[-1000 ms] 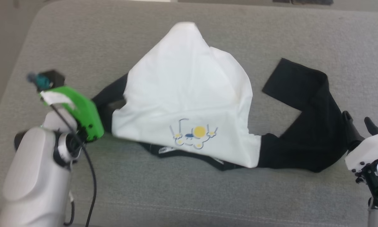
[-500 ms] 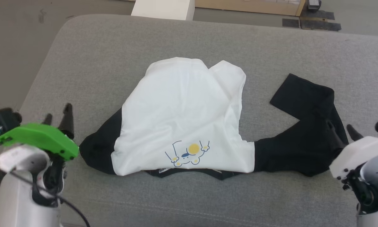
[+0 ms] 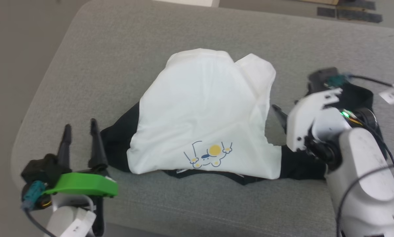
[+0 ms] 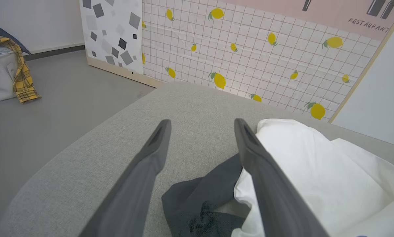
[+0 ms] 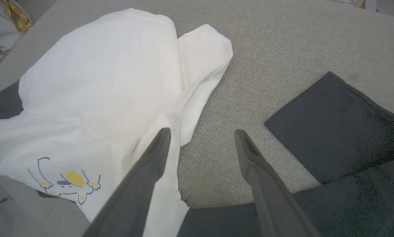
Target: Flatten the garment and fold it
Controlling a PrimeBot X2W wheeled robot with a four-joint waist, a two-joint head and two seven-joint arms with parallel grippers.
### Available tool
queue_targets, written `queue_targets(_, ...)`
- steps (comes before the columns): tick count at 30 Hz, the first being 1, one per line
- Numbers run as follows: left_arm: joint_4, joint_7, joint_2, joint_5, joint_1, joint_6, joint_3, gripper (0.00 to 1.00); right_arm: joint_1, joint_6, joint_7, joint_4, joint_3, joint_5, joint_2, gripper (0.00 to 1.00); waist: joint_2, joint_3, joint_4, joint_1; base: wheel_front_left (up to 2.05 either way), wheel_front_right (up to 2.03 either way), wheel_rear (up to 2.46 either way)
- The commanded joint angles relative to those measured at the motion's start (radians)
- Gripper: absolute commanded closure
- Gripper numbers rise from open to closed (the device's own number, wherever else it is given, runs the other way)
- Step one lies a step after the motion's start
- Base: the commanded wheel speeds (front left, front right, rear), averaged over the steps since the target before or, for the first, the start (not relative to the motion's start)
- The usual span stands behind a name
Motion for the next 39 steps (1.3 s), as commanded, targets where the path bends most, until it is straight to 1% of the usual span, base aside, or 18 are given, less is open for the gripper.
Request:
queue_targets(1,0.008,-0.008,-0.016,0.012,-0.021,-0.009,-0.007,0.00,-0.041,-0.001,0.010,0.031,0.024,-0.016,0.000,0.00,0.0000,0.044,0.044,0.0000,0.00,0.00,0.00)
queue_targets(4,0.025,-0.012,-0.046,0.023,-0.041,-0.020,-0.021,0.00,-0.111,-0.001,0.036,0.127,0.065,-0.035,0.000,0.00,0.0000,0.075,0.076,0.0000,0.00,0.00,0.00)
queue_targets(10,0.039,-0.013,-0.081,0.043,-0.077,-0.047,-0.025,0.00,-0.189,-0.001,0.067,0.299,0.104,-0.150,0.000,0.00,0.0000,0.120,0.121,0.0000,0.00,0.00,0.00)
queue_targets(16,0.051,-0.014,-0.101,0.058,-0.092,-0.065,-0.019,0.00,-0.208,-0.001,0.059,0.403,0.129,-0.178,0.000,0.00,0.0000,0.141,0.144,0.0000,0.00,0.00,0.00)
queue_targets(17,0.054,-0.014,-0.102,0.060,-0.093,-0.067,-0.019,0.00,-0.213,-0.001,0.059,0.413,0.123,-0.176,0.000,0.28,0.0000,0.143,0.145,0.0000,0.00,0.00,0.00)
queue_targets(18,0.056,-0.014,-0.105,0.062,-0.094,-0.070,-0.021,0.00,-0.223,-0.001,0.053,0.418,0.116,-0.174,0.000,0.83,0.0000,0.146,0.148,0.0000,0.00,0.00,0.00)
queue_targets(19,0.058,-0.014,-0.106,0.063,-0.095,-0.072,-0.022,0.00,-0.233,-0.001,0.042,0.419,0.104,-0.170,0.000,1.00,0.0000,0.149,0.150,0.0000,0.00,0.00,0.00)
queue_targets(21,0.060,-0.014,-0.109,0.065,-0.099,-0.077,-0.023,0.00,-0.266,-0.001,0.020,0.425,0.065,-0.165,-0.003,1.00,0.0000,0.156,0.155,0.0000,0.00,0.00,0.00)
queue_targets(25,0.063,-0.014,-0.113,0.065,-0.107,-0.082,-0.029,0.00,-0.362,-0.001,-0.046,0.413,-0.062,-0.189,-0.025,1.00,0.0000,0.170,0.166,0.0000,0.00,0.00,0.00)
queue_targets(28,0.071,-0.014,-0.115,0.062,-0.113,-0.088,-0.039,0.00,-0.437,-0.001,-0.087,0.408,-0.174,-0.256,-0.053,1.00,0.0000,0.179,0.180,0.0000,0.00,0.00,0.00)
queue_targets(31,0.077,-0.014,-0.116,0.062,-0.115,-0.091,-0.047,0.00,-0.491,-0.001,-0.127,0.399,-0.273,-0.335,-0.067,1.00,0.0000,0.186,0.188,0.0000,0.00,0.00,0.00)
queue_targets(34,0.081,-0.014,-0.117,0.060,-0.115,-0.091,-0.050,0.00,-0.532,-0.001,-0.198,0.374,-0.378,-0.419,-0.064,1.00,0.0000,0.193,0.192,0.0000,0.00,0.00,0.00)
queue_targets(36,0.084,-0.014,-0.117,0.060,-0.117,-0.090,-0.051,0.00,-0.541,-0.001,-0.241,0.369,-0.427,-0.470,-0.057,1.00,0.0000,0.193,0.192,0.0000,0.00,0.00,0.00)
queue_targets(38,0.086,-0.014,-0.117,0.061,-0.114,-0.088,-0.050,0.00,-0.540,-0.001,-0.246,0.393,-0.466,-0.507,-0.045,1.00,0.0000,0.187,0.184,0.0000,0.00,0.00,0.00)
queue_targets(39,0.088,-0.014,-0.117,0.062,-0.112,-0.088,-0.049,0.00,-0.537,-0.001,-0.243,0.410,-0.471,-0.518,-0.040,0.87,0.0000,0.183,0.178,0.0000,0.00,0.00,0.00)
